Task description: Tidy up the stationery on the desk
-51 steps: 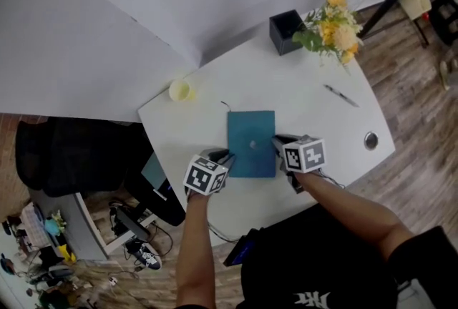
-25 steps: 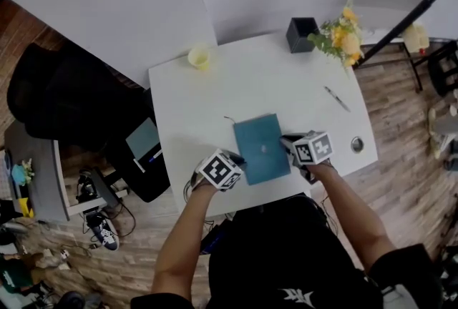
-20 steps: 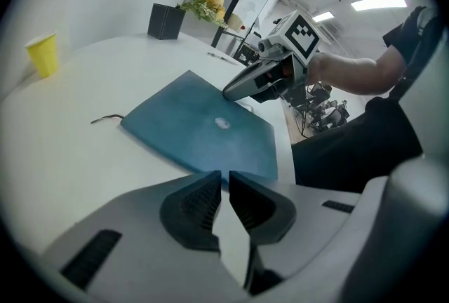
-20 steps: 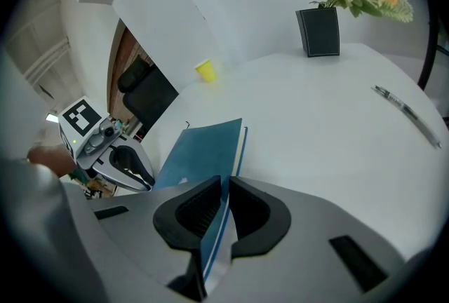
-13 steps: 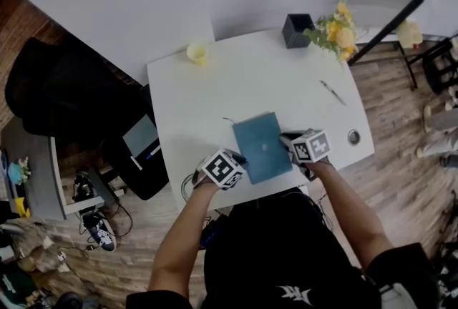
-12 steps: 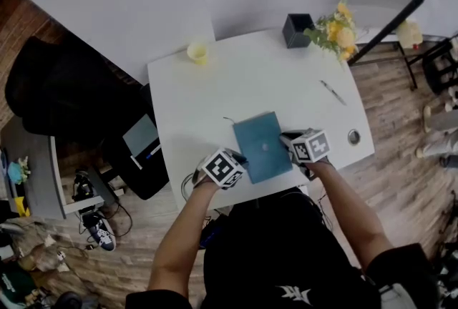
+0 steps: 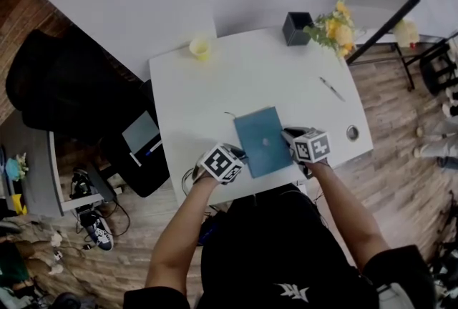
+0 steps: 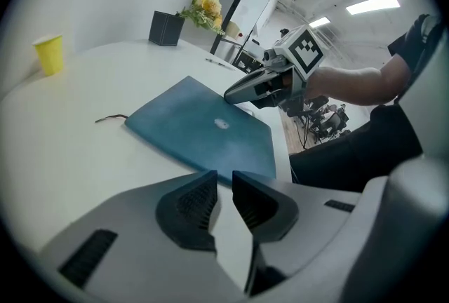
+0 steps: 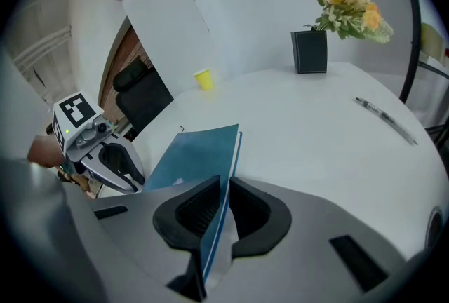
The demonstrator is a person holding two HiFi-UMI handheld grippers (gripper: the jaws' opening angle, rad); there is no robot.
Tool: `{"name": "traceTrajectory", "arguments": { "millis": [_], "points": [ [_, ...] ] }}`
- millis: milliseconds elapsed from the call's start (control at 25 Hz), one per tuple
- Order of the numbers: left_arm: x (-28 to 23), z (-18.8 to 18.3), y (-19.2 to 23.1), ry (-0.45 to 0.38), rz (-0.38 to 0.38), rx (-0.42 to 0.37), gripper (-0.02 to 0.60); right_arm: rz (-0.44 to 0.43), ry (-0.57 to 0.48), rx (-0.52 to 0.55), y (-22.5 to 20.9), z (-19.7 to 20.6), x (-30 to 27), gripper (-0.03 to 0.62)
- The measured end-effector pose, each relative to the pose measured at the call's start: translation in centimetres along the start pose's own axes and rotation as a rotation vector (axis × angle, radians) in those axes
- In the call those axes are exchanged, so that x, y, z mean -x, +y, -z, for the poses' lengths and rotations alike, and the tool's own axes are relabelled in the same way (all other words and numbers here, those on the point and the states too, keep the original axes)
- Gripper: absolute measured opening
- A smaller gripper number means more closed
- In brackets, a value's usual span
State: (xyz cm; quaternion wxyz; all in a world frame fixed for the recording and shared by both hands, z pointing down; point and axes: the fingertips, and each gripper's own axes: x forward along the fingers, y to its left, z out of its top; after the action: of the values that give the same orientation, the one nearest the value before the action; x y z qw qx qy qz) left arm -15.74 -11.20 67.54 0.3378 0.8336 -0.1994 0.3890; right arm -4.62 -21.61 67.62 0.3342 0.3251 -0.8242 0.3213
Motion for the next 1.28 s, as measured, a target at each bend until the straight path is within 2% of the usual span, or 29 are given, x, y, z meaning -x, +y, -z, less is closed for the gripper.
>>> {"name": "traceTrajectory", "arguments": {
  "millis": [120, 240, 440, 600, 720, 880, 1160, 1280],
  "points": [
    [0.8, -0.1, 0.0, -0.03, -0.008, 0.001, 0.066, 0.032, -0.064, 0.082, 0.5, -0.5, 1.4, 0.061],
    [1.8, -1.1, -0.1, -0.089, -0.014, -0.001, 0.053, 0.024, -0.152, 0.168, 2.0, -1.8, 3.3, 0.061],
    [3.0, -4.4, -1.3, -0.194, -0.023, -0.036, 0.013, -0.016, -0.284, 0.219, 3.4, -3.6, 6.9, 0.058],
    [2.9, -7.6, -1.7, -0.274, -0.035, -0.064, 0.003, -0.043, -0.342, 0.252, 3.0, -4.7, 9.5, 0.052],
    [2.7, -10.0, -2.1, -0.305, -0.035, -0.084, 0.003, -0.02, -0.365, 0.257, 1.0, -5.2, 11.2, 0.052],
    [1.7, -14.0, -1.8, -0.353, -0.061, -0.097, 0.003, -0.026, -0.407, 0.21, -2.8, -6.3, 12.6, 0.055],
    [-1.8, -19.9, -2.5, -0.371, -0.056, -0.053, 0.003, -0.014, -0.403, 0.245, -10.2, -8.5, 13.9, 0.06],
    [-3.2, -22.0, -2.7, -0.37, -0.06, -0.033, 0.003, -0.014, -0.373, 0.239, -13.3, -8.9, 13.7, 0.104]
  ]
}}
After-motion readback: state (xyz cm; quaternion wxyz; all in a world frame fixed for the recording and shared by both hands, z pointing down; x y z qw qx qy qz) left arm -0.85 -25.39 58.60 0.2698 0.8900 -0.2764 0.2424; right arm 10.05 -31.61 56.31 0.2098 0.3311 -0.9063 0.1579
